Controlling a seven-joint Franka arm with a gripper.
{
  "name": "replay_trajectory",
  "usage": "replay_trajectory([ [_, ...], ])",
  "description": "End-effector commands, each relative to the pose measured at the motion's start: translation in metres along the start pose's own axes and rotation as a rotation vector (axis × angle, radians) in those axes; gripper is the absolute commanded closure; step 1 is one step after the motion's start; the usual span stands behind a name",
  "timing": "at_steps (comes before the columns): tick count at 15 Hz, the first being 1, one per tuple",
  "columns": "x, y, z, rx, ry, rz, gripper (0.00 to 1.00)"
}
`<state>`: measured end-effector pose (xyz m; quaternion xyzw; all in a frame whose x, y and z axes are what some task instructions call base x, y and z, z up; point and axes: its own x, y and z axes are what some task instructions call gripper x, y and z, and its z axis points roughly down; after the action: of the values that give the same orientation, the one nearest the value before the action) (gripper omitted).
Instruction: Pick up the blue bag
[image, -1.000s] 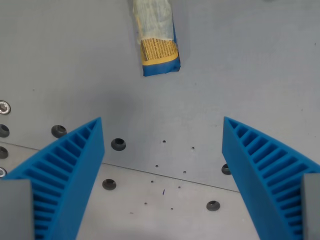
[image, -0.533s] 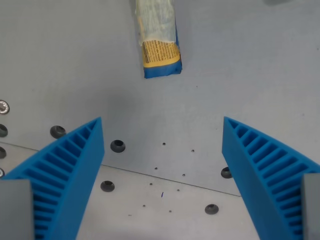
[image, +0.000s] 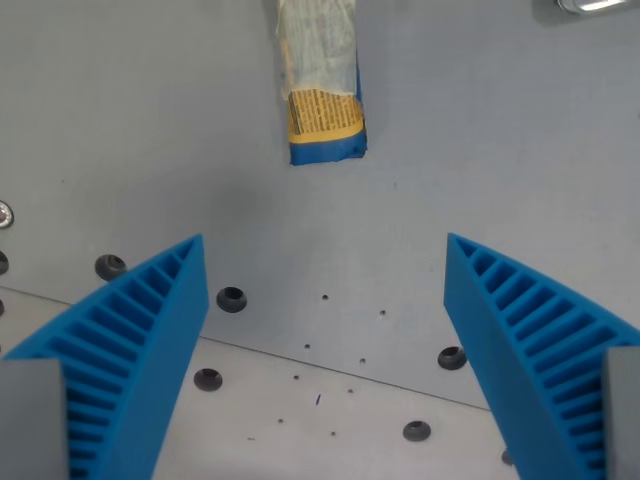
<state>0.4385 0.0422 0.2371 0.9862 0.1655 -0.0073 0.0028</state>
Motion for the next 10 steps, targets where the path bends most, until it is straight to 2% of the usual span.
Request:
replay_trajectory([
  [1,0.0056,-0.0006,0.0012,-0.006,0.013,-0.071,0.0],
  [10,0.0089,-0.0019,0.0066,-0.008,0.013,-0.118,0.0],
])
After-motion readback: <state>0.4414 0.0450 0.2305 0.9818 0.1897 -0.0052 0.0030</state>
